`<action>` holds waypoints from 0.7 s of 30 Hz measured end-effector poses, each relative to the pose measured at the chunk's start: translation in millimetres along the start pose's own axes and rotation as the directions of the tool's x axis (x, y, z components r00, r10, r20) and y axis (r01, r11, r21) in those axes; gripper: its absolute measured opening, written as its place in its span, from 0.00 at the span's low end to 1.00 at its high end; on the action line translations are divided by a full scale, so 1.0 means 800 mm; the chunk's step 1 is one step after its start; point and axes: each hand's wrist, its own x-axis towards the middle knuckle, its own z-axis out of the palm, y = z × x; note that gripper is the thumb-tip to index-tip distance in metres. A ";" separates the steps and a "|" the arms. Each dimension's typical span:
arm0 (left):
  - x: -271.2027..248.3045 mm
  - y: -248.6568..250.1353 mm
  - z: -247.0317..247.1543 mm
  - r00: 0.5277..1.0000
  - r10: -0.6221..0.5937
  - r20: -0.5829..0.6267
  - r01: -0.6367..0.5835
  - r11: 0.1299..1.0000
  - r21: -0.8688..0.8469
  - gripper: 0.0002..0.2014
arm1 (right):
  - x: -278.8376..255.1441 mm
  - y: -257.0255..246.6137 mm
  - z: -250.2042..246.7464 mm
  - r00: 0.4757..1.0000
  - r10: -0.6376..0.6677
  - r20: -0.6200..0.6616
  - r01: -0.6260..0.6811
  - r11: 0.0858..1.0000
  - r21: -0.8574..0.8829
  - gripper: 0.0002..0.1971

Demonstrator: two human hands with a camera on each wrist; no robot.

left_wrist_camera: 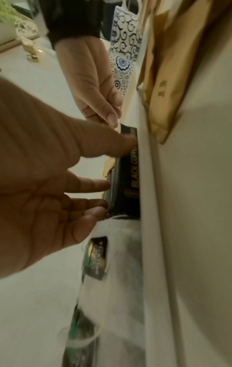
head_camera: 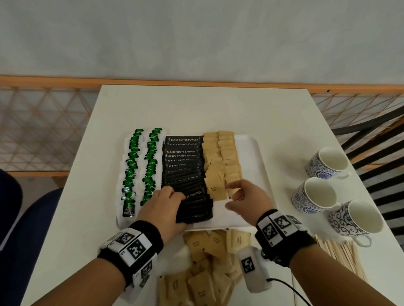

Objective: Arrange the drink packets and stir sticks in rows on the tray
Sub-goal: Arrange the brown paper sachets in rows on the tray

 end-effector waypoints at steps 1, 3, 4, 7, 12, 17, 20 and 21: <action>0.001 0.001 -0.001 1.000 0.002 -0.011 -0.002 1.000 -0.016 0.32 | 0.005 0.006 -0.007 0.997 -0.005 -0.071 0.003 1.000 -0.024 0.20; 0.007 0.006 -0.004 1.000 0.007 -0.025 -0.007 1.000 -0.027 0.33 | 0.014 0.015 -0.016 0.987 -0.004 -0.162 -0.005 0.998 -0.057 0.22; 0.011 0.010 -0.005 1.000 0.013 -0.028 -0.013 1.000 -0.026 0.32 | 0.018 0.018 -0.018 0.984 0.011 -0.175 -0.021 0.998 -0.054 0.24; 0.027 0.022 -0.008 0.999 0.030 -0.028 -0.031 0.999 -0.040 0.27 | 0.027 0.021 -0.014 0.989 0.048 -0.137 -0.052 0.998 -0.024 0.26; 0.036 0.036 -0.013 0.997 0.064 -0.040 -0.068 0.994 -0.088 0.20 | 0.022 0.019 -0.016 0.994 0.044 -0.103 -0.043 0.999 0.016 0.25; 0.006 0.021 -0.009 0.988 0.130 0.081 -0.122 0.988 -0.094 0.11 | -0.021 0.026 -0.034 0.994 -0.078 -0.074 0.076 0.997 -0.023 0.14; -0.018 0.007 -0.002 0.995 0.082 0.051 -0.078 0.995 -0.069 0.11 | -0.052 0.036 -0.028 0.989 -0.145 0.022 0.146 0.988 -0.059 0.09; -0.027 0.003 0.000 0.997 0.070 0.025 -0.067 0.993 -0.095 0.10 | -0.062 0.040 -0.025 0.987 -0.157 0.038 0.159 0.984 -0.080 0.09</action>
